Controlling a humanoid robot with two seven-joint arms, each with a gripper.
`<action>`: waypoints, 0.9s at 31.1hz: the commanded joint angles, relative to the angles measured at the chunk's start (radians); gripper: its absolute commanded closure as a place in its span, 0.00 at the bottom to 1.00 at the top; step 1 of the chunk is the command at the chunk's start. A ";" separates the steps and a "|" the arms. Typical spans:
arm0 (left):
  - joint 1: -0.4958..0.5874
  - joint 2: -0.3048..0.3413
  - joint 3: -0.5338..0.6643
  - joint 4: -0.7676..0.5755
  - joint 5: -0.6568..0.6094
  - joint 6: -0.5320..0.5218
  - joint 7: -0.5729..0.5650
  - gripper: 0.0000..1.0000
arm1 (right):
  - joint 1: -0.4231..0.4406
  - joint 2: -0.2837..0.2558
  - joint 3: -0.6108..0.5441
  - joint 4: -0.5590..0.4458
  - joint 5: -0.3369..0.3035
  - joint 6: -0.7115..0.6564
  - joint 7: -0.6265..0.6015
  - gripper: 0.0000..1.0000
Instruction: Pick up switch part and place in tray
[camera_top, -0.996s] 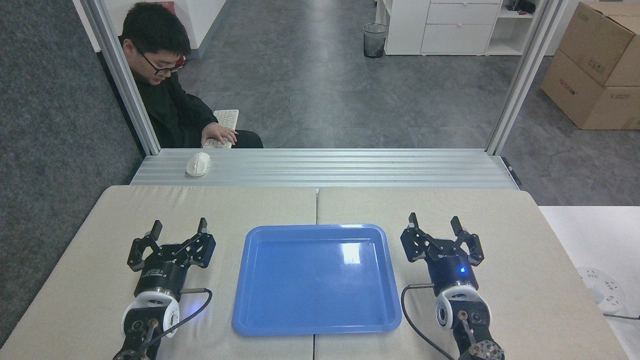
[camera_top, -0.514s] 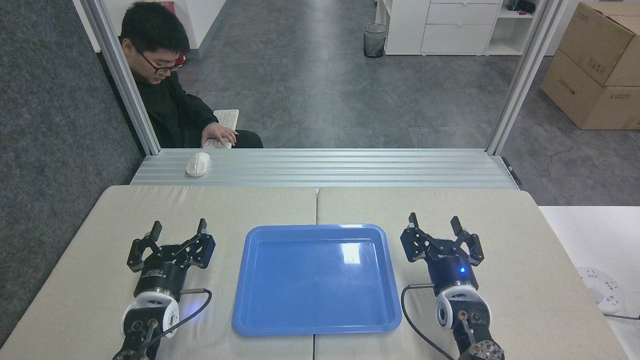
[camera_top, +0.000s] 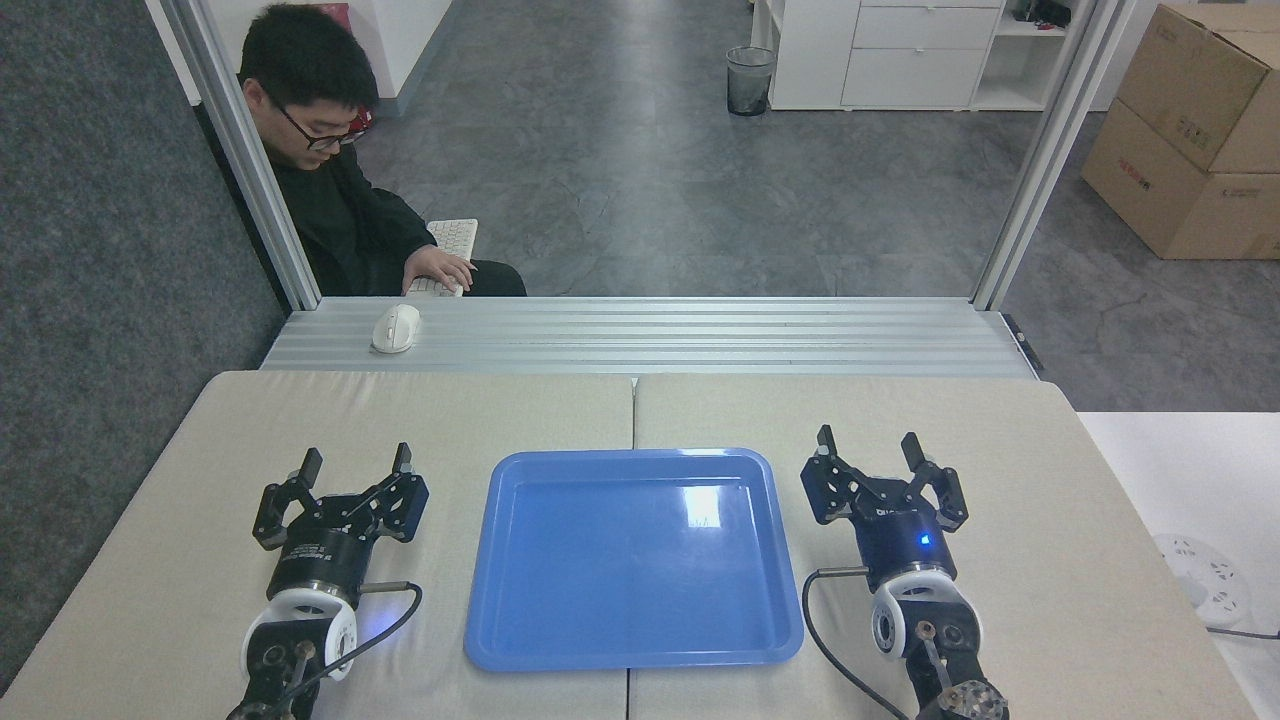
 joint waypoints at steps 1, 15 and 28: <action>0.013 0.012 0.016 0.060 -0.003 0.006 0.011 0.00 | -0.001 0.000 -0.025 0.000 0.000 0.000 0.000 0.00; 0.053 0.013 0.015 0.078 -0.013 0.000 0.011 0.00 | 0.001 -0.002 -0.025 0.000 0.000 0.000 0.000 0.00; 0.042 0.030 0.009 0.216 -0.017 0.000 0.012 0.00 | -0.001 0.000 -0.025 0.000 -0.001 0.000 0.000 0.00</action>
